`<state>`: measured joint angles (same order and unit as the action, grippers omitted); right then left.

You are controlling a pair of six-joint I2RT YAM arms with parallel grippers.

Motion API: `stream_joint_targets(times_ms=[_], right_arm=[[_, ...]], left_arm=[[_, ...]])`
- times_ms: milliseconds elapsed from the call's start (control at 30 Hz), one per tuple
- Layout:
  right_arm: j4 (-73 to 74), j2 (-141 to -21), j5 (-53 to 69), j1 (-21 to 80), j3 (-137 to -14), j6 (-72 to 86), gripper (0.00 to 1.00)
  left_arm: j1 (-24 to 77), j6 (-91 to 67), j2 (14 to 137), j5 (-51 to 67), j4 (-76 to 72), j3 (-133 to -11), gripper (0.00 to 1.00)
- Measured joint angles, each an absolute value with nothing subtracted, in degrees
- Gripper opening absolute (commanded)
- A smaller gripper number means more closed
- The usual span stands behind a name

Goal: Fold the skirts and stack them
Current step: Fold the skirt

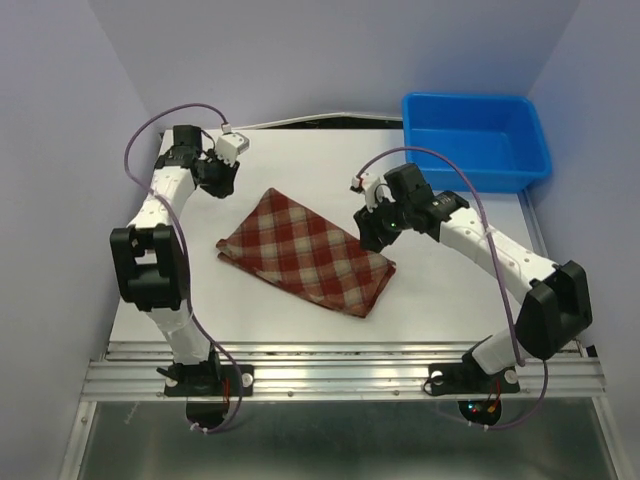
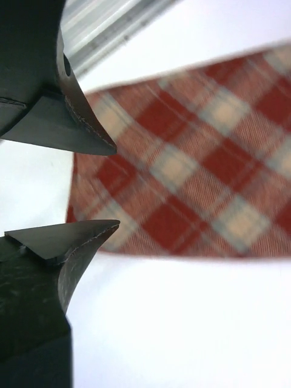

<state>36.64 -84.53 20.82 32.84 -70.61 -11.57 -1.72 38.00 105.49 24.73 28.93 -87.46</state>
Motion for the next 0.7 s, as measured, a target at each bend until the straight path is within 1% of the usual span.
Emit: stream_joint_targets(times_ms=[133,200,300,367,400,567,700], right_arm=[[35.2,-90.8,17.9,29.5,-72.6,-11.5,0.52],[35.7,-95.1,16.3,28.5,-72.6,-11.6,0.52],[36.3,-99.5,15.2,28.3,-72.6,-11.6,0.51],[37.2,-101.5,14.9,28.2,-72.6,-11.6,0.49],[37.7,-102.4,14.8,28.2,-72.5,-11.7,0.49],[39.5,-102.9,16.6,28.2,-71.4,-12.2,0.40],[39.7,-102.9,20.6,28.2,-67.8,-12.1,0.36]], left_arm=[[-1.7,31.8,95.1,25.8,28.3,-79.8,0.32],[-1.7,29.1,90.0,26.3,27.6,-74.0,0.32],[-1.7,26.2,85.8,27.1,28.2,-66.7,0.32],[-1.7,25.0,85.6,27.7,28.5,-63.6,0.29],[-1.7,24.4,86.0,28.0,28.6,-61.7,0.25],[-1.7,23.0,89.5,29.6,29.5,-57.7,0.13],[-1.8,21.1,96.7,31.6,28.8,-58.3,0.09]])
